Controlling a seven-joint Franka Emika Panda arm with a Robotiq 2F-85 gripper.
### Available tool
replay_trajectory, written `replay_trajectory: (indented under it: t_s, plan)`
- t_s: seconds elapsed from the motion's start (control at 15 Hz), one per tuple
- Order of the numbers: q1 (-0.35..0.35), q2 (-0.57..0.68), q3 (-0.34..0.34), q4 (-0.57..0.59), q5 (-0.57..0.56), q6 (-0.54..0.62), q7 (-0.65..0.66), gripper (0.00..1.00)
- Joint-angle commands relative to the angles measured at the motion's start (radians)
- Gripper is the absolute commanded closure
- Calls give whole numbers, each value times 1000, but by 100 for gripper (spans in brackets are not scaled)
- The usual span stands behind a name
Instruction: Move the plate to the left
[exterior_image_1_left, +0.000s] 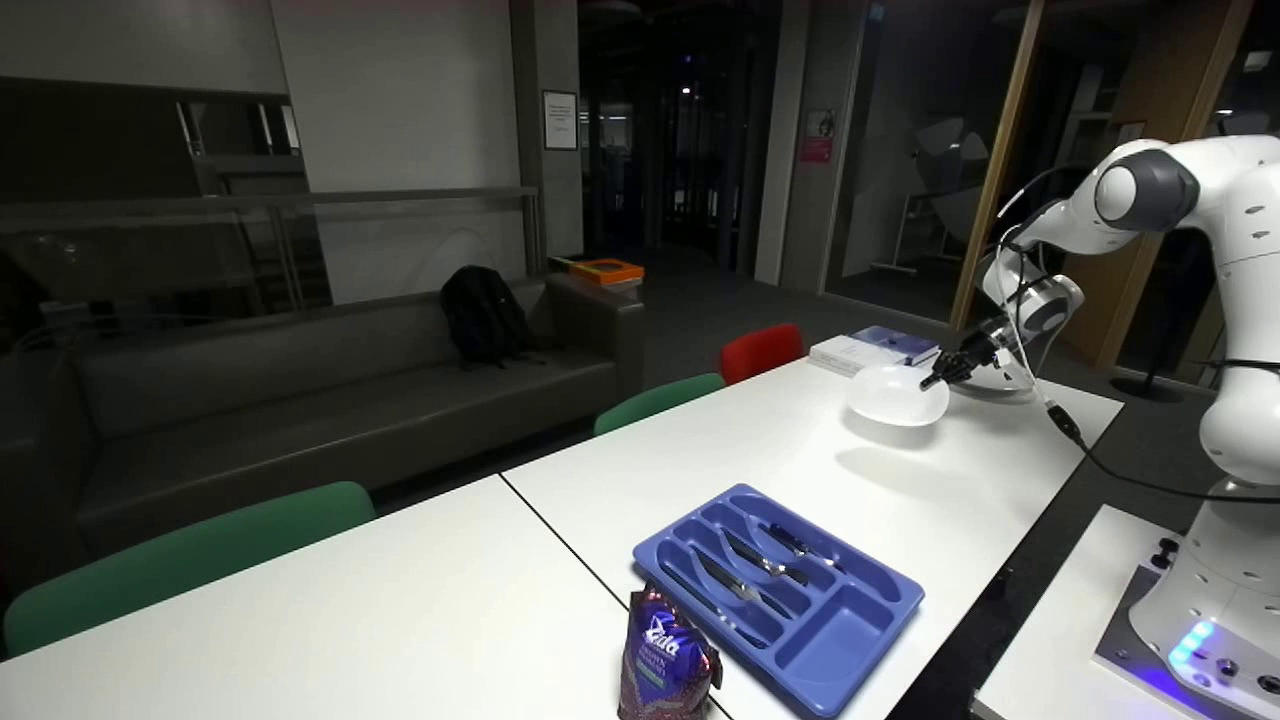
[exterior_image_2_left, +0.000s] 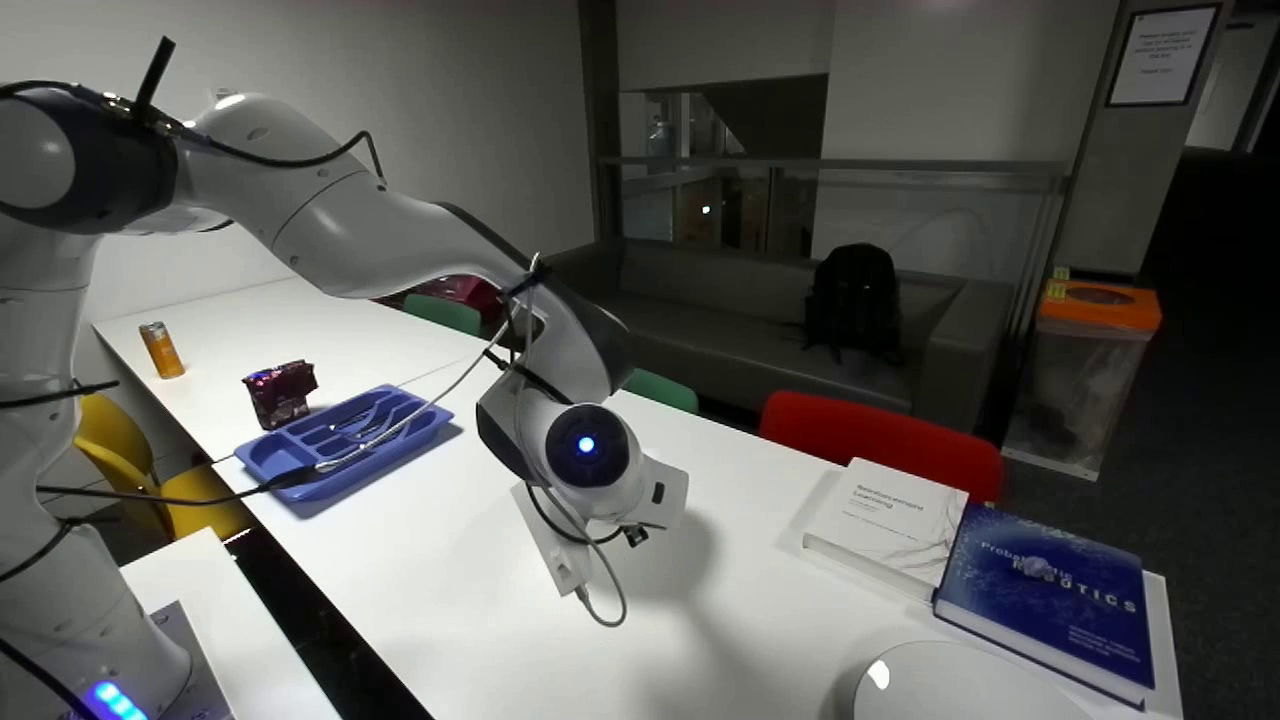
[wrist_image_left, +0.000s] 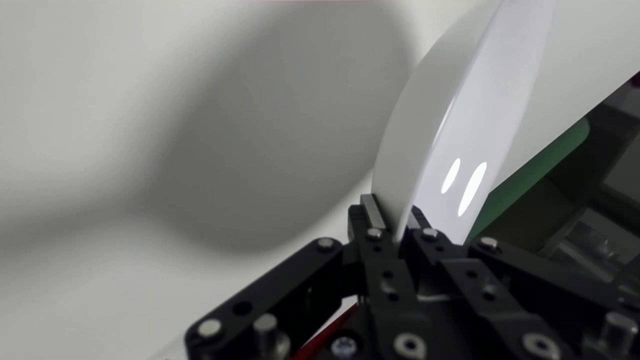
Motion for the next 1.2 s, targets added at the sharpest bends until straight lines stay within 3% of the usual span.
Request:
replay_trajectory:
  t_s: [0.0,0.2,0.27,0.33,1.13]
  plan:
    - [-39,-11,17,54,-154,-184,11,98]
    - [-49,-2,24,84,-234,-261,4,98]
    - [-36,3,29,49,-205,-187,6,98]
    - [-38,6,32,52,-212,-187,6,92]
    - [-38,26,39,52,-213,-173,6,92]
